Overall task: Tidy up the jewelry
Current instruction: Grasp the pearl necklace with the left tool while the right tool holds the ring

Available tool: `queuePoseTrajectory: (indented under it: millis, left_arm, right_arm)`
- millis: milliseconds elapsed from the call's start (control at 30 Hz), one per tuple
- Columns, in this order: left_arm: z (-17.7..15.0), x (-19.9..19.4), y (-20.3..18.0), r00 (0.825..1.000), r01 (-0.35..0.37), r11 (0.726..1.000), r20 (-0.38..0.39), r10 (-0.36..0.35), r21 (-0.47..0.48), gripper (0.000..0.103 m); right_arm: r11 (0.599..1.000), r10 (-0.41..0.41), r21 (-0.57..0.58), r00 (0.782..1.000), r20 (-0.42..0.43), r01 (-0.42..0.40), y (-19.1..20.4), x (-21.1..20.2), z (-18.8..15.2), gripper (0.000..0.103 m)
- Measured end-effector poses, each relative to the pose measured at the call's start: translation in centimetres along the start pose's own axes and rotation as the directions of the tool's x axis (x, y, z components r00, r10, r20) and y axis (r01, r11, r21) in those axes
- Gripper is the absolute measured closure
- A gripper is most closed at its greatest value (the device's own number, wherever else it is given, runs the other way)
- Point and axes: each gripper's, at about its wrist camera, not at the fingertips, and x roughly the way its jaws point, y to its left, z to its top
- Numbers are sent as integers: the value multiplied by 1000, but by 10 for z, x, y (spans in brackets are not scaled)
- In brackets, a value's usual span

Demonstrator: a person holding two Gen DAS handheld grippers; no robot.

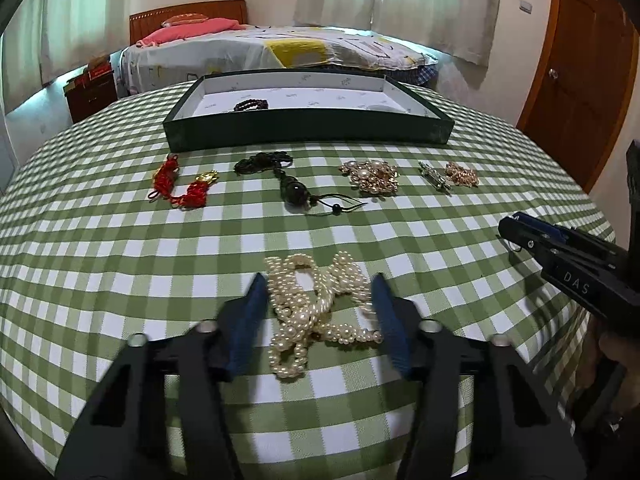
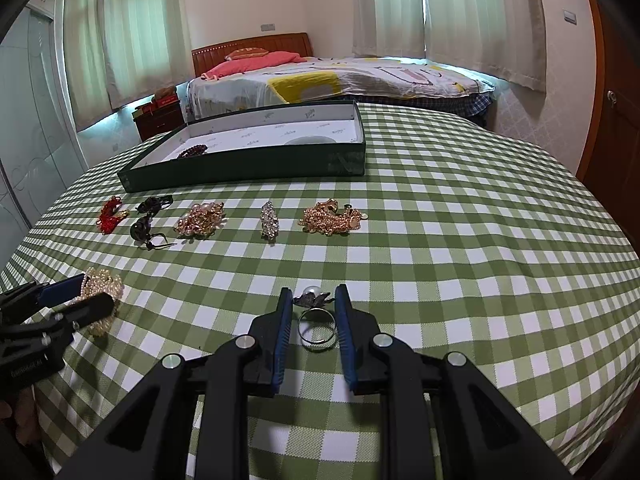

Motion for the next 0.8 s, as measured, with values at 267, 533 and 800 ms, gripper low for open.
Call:
queuePoseTrajectory:
  millis: [267, 533, 800]
  left_arm:
    - [0, -2, 6, 999, 42, 999, 13, -42, -20, 91]
    - [5, -3, 11, 1000, 9, 999, 14, -8, -42, 91]
    - [16, -16, 13, 997, -2, 999, 74, 4, -34, 91]
  right_arm:
    - [1000, 0, 2, 1000, 0, 0, 0, 1, -1, 80]
    - [1000, -1, 0, 1000, 13, 1, 2, -2, -1, 80]
    - [1000, 8, -4, 999, 32, -8, 5, -8, 6, 80]
